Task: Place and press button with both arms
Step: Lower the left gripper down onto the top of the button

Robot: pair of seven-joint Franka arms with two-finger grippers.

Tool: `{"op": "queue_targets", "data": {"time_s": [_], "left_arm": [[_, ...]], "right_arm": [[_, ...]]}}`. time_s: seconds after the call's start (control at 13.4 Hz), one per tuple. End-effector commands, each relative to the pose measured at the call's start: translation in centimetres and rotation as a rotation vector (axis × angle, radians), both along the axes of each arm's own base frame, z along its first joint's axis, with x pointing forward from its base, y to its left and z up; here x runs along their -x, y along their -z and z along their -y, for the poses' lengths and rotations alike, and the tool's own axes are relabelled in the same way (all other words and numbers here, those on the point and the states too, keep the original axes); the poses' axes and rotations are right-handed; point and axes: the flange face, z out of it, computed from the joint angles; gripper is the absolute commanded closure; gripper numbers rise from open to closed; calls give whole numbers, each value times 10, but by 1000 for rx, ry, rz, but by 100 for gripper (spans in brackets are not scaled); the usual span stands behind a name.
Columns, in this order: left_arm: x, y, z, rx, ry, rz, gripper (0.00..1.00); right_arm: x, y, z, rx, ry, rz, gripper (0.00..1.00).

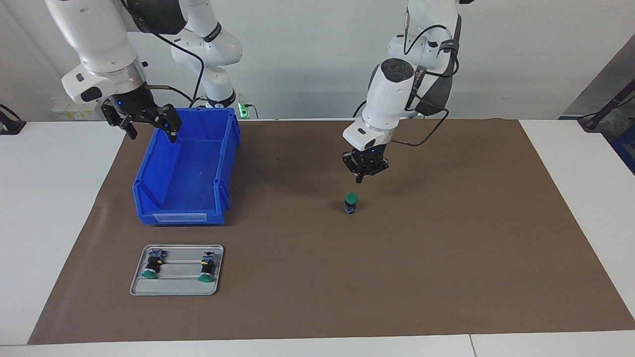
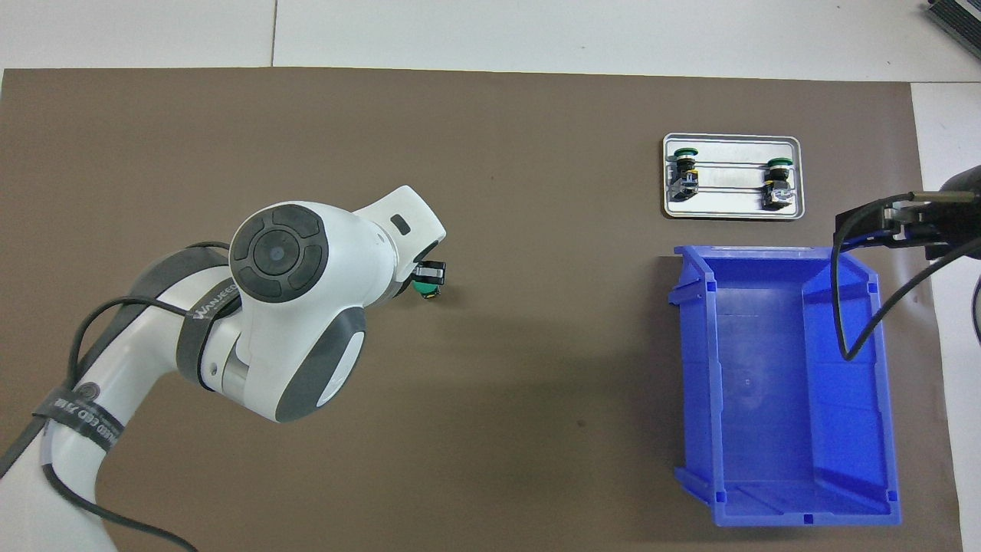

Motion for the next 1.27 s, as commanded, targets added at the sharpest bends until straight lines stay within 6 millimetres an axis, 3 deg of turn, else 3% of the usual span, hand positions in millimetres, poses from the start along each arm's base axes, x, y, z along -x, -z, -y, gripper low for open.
{"op": "queue_targets", "data": {"time_s": [0.0,0.3,0.82,1.19], "left_arm": [[0,19,1,15,-52,35,100],[-1,46,6,-6,-45,-6,100],[-3,63,8,-18,-41,-7,100],[0,92,8,-11,-40,-4,100]], "right_arm": [[5,0,1,-28,-22,-6,0],[5,0,1,-28,-22,-6,0],[5,0,1,-28,-22,-6,0],[5,0,2,-28,-20,-6,0]]}}
